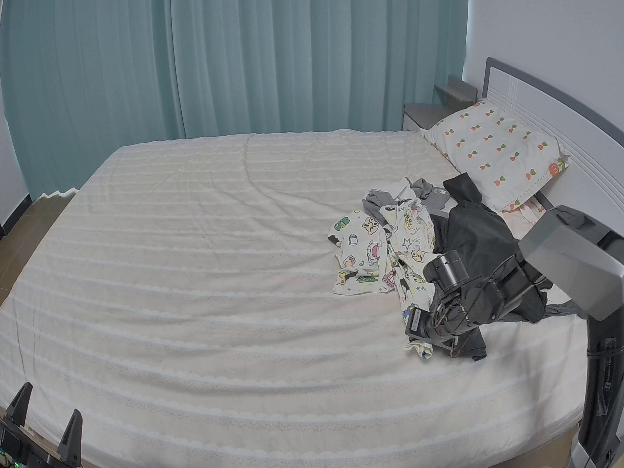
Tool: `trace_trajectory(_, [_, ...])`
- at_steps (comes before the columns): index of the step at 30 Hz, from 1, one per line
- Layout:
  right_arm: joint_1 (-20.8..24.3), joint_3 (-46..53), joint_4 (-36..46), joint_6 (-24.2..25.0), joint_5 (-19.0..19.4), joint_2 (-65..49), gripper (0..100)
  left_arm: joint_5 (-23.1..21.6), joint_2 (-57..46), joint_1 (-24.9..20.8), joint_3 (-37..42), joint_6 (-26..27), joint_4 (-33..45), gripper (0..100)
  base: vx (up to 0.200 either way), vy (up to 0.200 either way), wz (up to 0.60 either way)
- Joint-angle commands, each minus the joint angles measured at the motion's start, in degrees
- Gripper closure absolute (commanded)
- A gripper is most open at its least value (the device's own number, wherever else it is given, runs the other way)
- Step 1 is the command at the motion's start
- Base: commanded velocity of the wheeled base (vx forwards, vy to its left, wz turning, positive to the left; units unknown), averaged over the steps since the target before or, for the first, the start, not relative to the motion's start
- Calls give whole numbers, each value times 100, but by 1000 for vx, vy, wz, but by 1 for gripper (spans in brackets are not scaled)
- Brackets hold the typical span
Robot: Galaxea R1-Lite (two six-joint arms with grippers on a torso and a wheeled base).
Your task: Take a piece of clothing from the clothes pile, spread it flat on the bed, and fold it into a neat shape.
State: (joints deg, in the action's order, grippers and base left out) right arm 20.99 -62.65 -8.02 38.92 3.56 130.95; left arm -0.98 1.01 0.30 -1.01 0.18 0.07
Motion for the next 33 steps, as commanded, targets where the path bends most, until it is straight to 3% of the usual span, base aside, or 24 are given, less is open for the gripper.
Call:
trace_trajectory(1, [-104,947,-147,-25,628,-1230,100,1,-101,-4,101,17,1,0,0,0,0])
trace_trajectory(3, [-104,974,-156,-25,655,-1265,100,1,-101,-4,101,26,1,0,0,0,0])
trace_trajectory(4, [-104,1431,-472,-52,1006,-1775,100,1,-101,-4,101,34,1,0,0,0,0])
trace_trajectory(5, [-104,1571,-622,-60,1077,-1933,100,1,-101,5,101,34,-7,0,0,0,0])
trace_trajectory(10, [-113,1976,-1290,-60,1129,-2469,100,1,-101,-4,101,43,-25,0,0,0,0])
trace_trajectory(15, [-69,2257,-2098,-60,1525,-3313,100,1,-101,-4,101,70,-34,0,0,0,0])
trace_trajectory(19, [-69,2248,-2353,-52,1613,-3594,100,1,-101,-4,101,43,-34,0,0,0,0])
trace_trajectory(21, [-51,2239,-2546,-60,1630,-3700,100,1,171,-13,-787,-475,-130,0,0,0,0])
trace_trajectory(22, [-51,2239,-2546,-60,1630,-3700,100,1,171,-13,-787,-475,-130,0,0,0,0])
trace_trajectory(23, [37,2213,-2713,-60,1701,-3735,100,-131,848,-4,-1648,-1134,-78,0,0,0,0])
trace_trajectory(25, [186,2204,-2907,-60,1789,-3788,100,-544,1507,-30,-1876,-941,-139,0,0,0,0])
trace_trajectory(30, [696,2002,-3338,-60,1903,-3893,100,-2091,3028,-215,-2228,-765,-333,0,0,0,0])
trace_trajectory(33, [951,1809,-3355,-34,1885,-3937,100,-2486,3669,-285,-2237,-616,-631,0,0,0,0])
